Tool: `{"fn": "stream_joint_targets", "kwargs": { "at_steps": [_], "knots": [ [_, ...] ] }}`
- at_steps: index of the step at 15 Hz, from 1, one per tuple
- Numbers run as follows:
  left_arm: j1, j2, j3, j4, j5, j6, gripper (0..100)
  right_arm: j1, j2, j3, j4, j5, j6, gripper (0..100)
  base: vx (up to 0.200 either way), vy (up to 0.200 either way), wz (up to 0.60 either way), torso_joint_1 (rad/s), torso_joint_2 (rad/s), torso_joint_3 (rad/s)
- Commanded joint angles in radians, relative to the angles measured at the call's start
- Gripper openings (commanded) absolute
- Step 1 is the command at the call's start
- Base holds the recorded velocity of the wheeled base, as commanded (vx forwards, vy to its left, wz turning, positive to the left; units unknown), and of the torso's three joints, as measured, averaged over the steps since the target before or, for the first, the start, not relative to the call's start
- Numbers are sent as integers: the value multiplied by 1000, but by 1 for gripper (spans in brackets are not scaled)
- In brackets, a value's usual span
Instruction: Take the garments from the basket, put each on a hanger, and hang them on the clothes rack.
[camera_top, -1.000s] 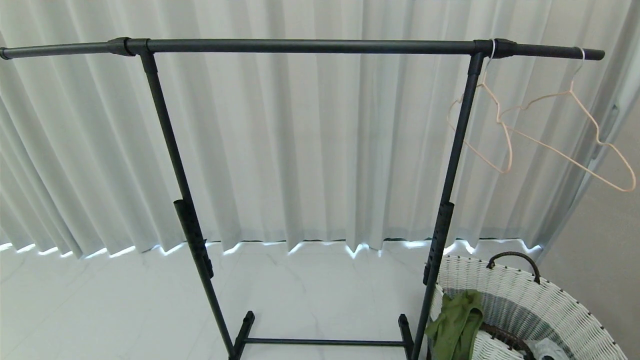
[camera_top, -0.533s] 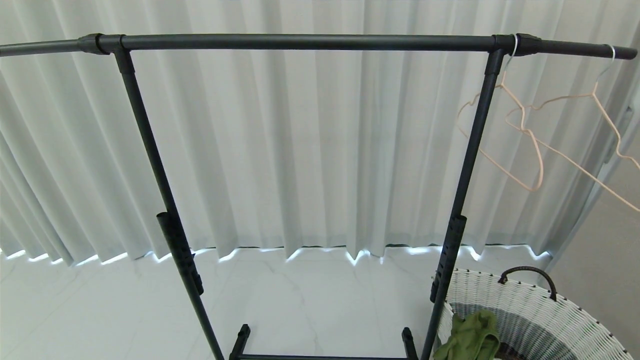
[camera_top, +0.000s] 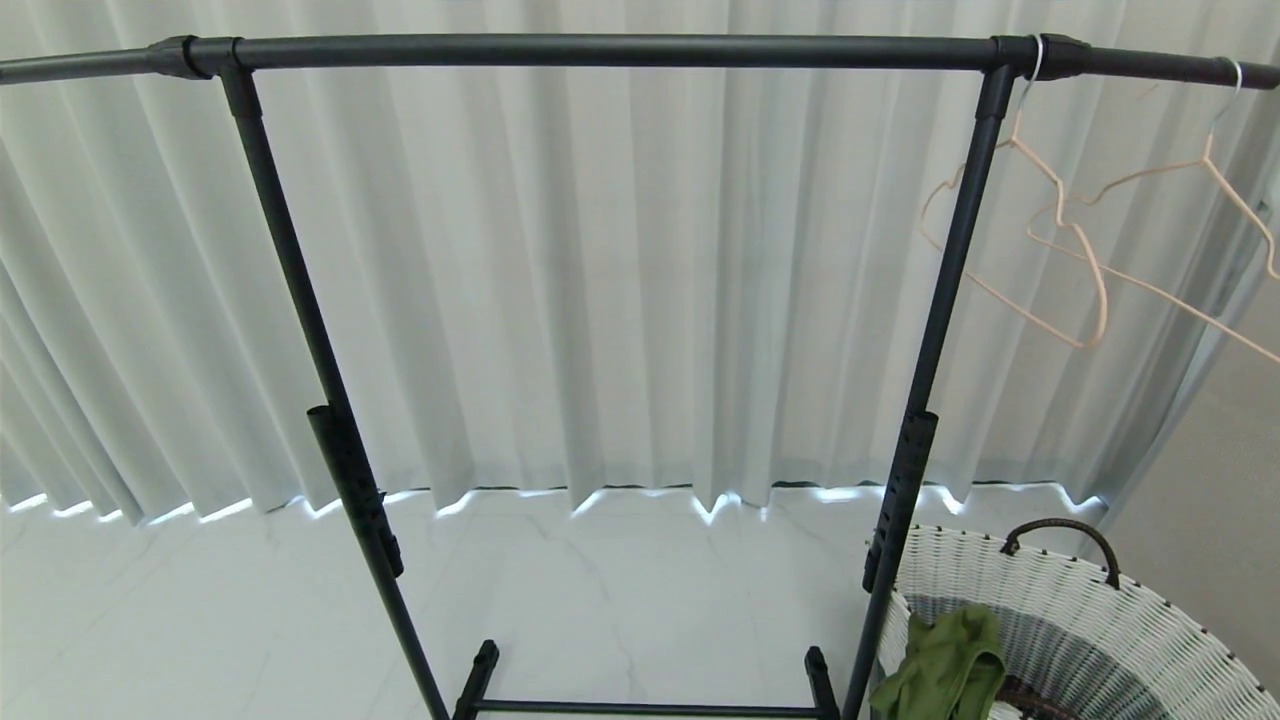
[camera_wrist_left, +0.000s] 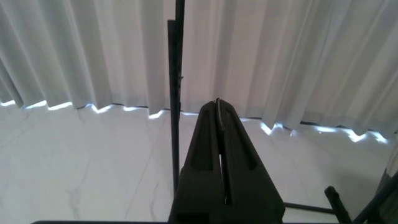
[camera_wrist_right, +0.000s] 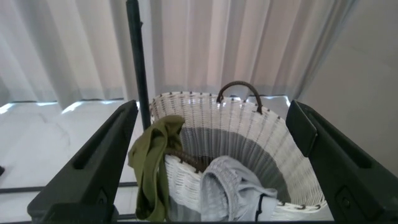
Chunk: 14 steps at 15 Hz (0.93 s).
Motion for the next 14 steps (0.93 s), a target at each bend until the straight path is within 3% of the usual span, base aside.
{"fn": "stream_joint_targets", "kwargs": {
  "at_steps": [1,4,12,14],
  "knots": [
    [0,2,0,0,1,-1,0,1,0,0,0,1,3,100,0,0,0,-76,364,276],
    [-1,2,0,0,1,4,0,1,0,0,0,1,-5,100,0,0,0,-27,133,107],
    [0,2,0,0,3,-6,0,2,0,-2,-14,39,-120,100,0,0,0,0,0,0],
    [-1,2,0,0,4,-19,0,31,109,-164,-32,88,-88,100,0,0,0,0,0,0]
  ]
}}
